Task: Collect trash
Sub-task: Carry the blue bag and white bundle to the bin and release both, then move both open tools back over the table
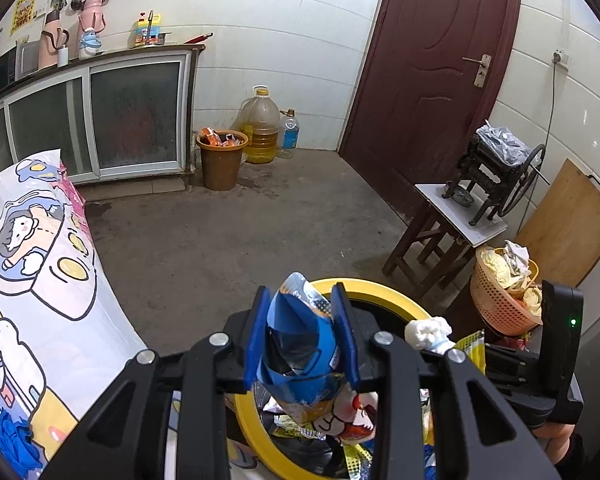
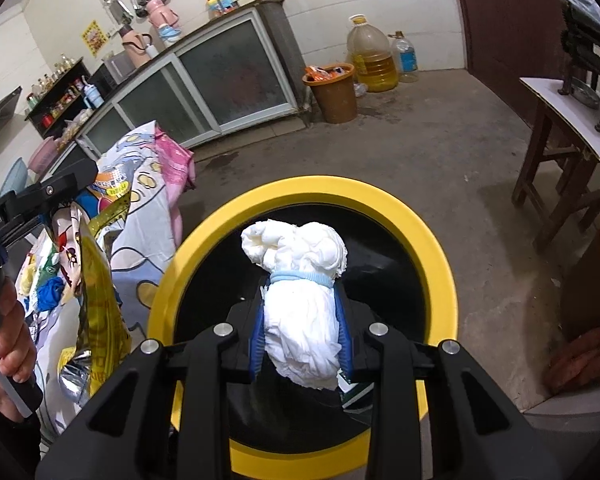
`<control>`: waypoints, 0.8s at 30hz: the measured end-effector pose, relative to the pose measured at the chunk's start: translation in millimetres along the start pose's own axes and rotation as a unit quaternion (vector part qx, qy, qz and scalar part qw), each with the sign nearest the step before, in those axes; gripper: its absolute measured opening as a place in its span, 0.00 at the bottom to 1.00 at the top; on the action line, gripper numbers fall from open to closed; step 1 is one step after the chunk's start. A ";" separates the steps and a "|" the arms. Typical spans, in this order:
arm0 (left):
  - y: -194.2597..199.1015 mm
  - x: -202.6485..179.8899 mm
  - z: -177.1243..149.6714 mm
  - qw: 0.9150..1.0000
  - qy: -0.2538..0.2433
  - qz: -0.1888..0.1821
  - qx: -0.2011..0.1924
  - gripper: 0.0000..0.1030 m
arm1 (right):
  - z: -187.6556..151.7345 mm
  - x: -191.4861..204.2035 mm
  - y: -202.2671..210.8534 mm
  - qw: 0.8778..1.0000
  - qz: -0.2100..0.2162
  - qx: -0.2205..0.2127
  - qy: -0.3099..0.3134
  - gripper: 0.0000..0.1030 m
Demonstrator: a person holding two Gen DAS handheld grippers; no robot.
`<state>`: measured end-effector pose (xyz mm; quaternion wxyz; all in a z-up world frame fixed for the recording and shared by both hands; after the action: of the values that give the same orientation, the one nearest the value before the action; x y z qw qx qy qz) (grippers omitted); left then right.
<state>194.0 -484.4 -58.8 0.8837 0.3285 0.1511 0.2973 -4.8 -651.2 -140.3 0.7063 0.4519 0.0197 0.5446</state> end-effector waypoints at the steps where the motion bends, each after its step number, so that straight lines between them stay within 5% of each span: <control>1: -0.2 -0.3 0.4 1.000 0.002 0.002 -0.002 0.31 | -0.1 -4.4 1.2 1.000 -0.008 0.000 -0.008 0.32; 4: 4.4 2.2 0.4 1.000 0.013 -0.007 -0.011 0.56 | 3.7 -11.5 8.2 0.999 -0.027 -0.017 -0.017 0.59; 5: 7.8 3.6 0.7 1.000 0.015 -0.002 -0.018 0.71 | 4.3 -14.1 10.5 0.999 -0.031 -0.019 -0.021 0.59; 7: 13.9 7.3 1.5 0.999 0.024 0.006 -0.031 0.85 | 4.9 -19.4 13.9 0.999 -0.035 -0.019 -0.028 0.59; 14: 49.7 41.7 -0.6 0.996 0.050 0.031 -0.066 0.90 | 8.8 -5.5 21.1 0.999 -0.024 -0.027 -0.021 0.59; 24: 136.4 159.4 -31.4 0.980 0.068 0.157 -0.102 0.92 | 15.8 92.6 10.3 0.996 0.053 -0.035 0.066 0.59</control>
<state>245.3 -286.6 -2.0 0.8426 0.2349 0.1266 0.4679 33.2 -588.0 -81.2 0.6891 0.3903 0.0240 0.6101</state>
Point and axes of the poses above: each gripper's, at about its wrist camera, not at the fingertips, and y roughly against the way its jaws point, x to its left, z to its top, the point moved 5 cm from there along -y, roughly the way its jaws point, and after that the axes turned 11 degrees about z, right-handed, at the moved point
